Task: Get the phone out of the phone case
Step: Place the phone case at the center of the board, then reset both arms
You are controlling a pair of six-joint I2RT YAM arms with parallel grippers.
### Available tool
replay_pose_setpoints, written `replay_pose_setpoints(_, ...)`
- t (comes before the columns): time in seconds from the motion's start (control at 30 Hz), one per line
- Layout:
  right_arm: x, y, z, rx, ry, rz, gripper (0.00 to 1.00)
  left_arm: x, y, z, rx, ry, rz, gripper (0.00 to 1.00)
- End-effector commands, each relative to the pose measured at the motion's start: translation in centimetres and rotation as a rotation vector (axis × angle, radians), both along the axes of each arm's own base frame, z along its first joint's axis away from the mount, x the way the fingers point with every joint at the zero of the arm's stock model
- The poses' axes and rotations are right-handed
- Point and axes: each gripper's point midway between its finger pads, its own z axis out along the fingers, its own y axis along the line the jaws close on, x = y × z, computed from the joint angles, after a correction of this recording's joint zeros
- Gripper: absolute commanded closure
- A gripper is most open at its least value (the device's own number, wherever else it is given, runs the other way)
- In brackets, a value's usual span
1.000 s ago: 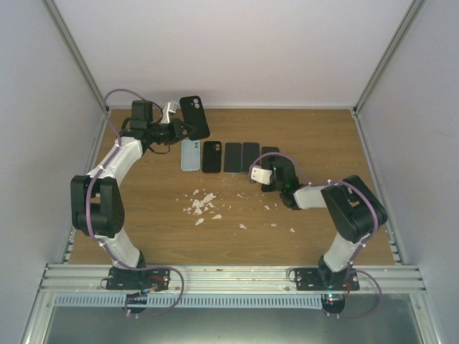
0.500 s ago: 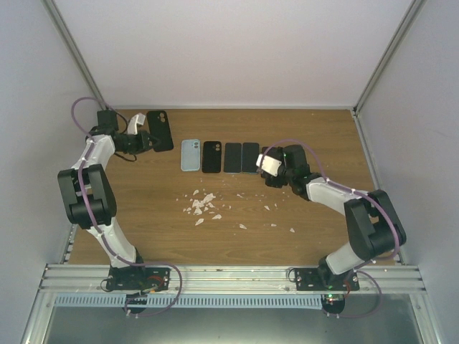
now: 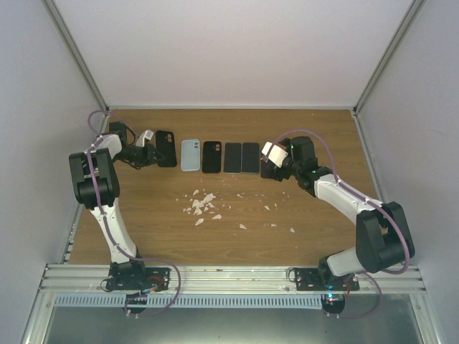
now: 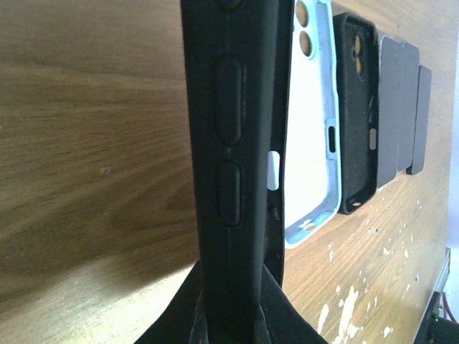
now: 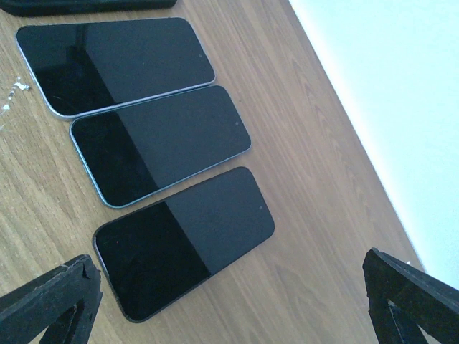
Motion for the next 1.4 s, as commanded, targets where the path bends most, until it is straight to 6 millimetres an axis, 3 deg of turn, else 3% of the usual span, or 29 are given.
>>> replay_pose_setpoints(0.0,-0.1,-0.2,1.0,0.051,0.020,-0.022,0.00,0.0,-0.5,-0.5,-0.029,0.019,-0.044,1.00)
replay_pose_setpoints(0.2,-0.1,-0.2,1.2,0.063,0.024,-0.027,0.00,-0.5,-0.8,-2.7,0.006,0.087,-0.064,0.96)
replay_pose_setpoints(0.47,0.1,-0.4,1.7,0.068,0.017,-0.034,0.00,0.0,0.3,-3.7,0.101,0.124,-0.014,0.59)
replay_pose_setpoints(0.63,0.3,-0.6,2.2,0.069,0.006,-0.041,0.00,0.6,0.6,-2.5,0.154,0.101,-0.011,0.42)
replay_pose_setpoints(0.73,0.5,-0.6,2.9,0.082,0.002,-0.049,0.00,1.0,1.0,-1.4,0.219,0.071,-0.014,0.27)
replay_pose_setpoints(0.87,1.0,-0.8,4.2,0.105,-0.012,-0.064,0.01,1.9,1.0,1.1,0.306,0.008,-0.025,0.07)
replay_pose_setpoints(0.93,1.4,-0.8,5.0,0.119,-0.019,-0.073,0.00,2.6,0.6,3.0,0.333,-0.041,-0.027,0.01)
replay_pose_setpoints(1.2,4.0,-0.9,10.1,0.230,-0.053,-0.126,0.00,6.4,-3.6,13.7,0.459,-0.329,-0.054,0.01)
replay_pose_setpoints(1.37,5.9,-0.8,14.3,0.354,-0.062,-0.154,0.00,7.0,-7.4,20.7,0.438,-0.507,-0.047,0.01)
